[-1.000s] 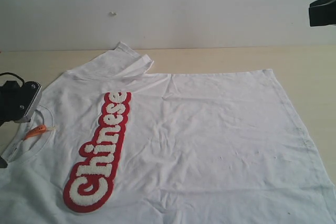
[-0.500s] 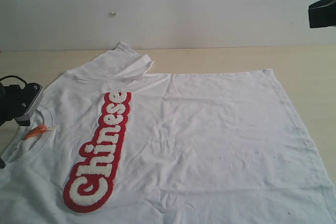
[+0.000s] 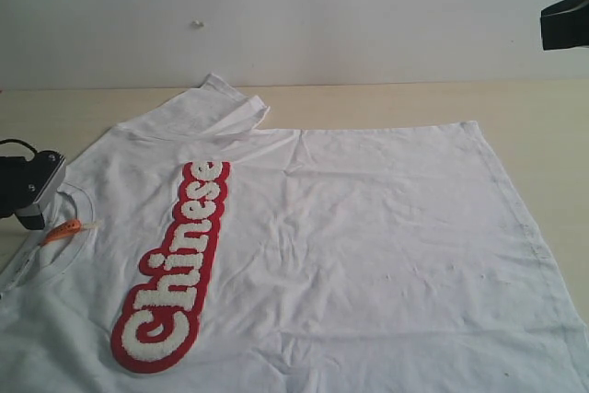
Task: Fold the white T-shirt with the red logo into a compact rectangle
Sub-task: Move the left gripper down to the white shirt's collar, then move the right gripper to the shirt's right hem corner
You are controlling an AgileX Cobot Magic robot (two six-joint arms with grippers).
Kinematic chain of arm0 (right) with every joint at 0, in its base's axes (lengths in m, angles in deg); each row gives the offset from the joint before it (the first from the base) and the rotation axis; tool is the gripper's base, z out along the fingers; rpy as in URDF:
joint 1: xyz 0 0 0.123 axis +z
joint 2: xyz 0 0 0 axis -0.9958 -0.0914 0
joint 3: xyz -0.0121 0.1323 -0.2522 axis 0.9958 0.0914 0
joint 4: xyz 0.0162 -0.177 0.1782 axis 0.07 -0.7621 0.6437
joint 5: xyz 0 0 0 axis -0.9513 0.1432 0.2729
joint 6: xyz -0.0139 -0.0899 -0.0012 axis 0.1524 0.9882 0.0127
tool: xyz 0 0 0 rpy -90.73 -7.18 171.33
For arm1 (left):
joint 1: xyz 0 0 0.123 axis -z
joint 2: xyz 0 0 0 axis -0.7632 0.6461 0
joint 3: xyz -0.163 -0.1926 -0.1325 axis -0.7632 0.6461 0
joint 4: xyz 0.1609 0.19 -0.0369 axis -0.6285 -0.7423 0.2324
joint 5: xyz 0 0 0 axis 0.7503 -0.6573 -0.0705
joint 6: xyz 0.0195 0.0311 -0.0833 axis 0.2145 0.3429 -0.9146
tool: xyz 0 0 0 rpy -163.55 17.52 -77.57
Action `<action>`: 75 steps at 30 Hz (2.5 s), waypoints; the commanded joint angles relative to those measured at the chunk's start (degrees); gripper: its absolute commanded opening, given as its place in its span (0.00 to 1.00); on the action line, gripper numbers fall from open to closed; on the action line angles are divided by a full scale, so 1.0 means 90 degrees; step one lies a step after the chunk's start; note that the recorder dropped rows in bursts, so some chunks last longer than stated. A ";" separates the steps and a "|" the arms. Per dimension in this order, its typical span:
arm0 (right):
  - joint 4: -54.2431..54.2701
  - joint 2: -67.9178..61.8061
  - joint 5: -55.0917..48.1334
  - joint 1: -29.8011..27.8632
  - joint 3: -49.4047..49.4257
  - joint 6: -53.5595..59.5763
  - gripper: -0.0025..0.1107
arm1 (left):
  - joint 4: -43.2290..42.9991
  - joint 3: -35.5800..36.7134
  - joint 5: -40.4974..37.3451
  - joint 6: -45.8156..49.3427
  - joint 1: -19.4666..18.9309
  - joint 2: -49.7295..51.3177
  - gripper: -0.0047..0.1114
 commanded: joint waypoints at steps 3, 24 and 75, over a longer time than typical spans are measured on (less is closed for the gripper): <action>0.0025 -0.0039 0.0037 -0.0021 -0.0035 0.0072 0.02 | 0.0357 -0.0414 -0.0513 -0.0008 -0.0009 0.0216 0.94; 0.0025 -0.0054 -0.0113 -0.0021 -0.0035 0.0392 0.16 | -0.0012 -0.0442 -0.0185 -0.0151 -0.0009 0.0471 0.94; -0.1579 -0.1059 -0.1883 -0.0021 -0.0672 0.0612 0.95 | 0.0068 -0.0442 -0.0184 -0.0151 0.0006 0.0471 0.94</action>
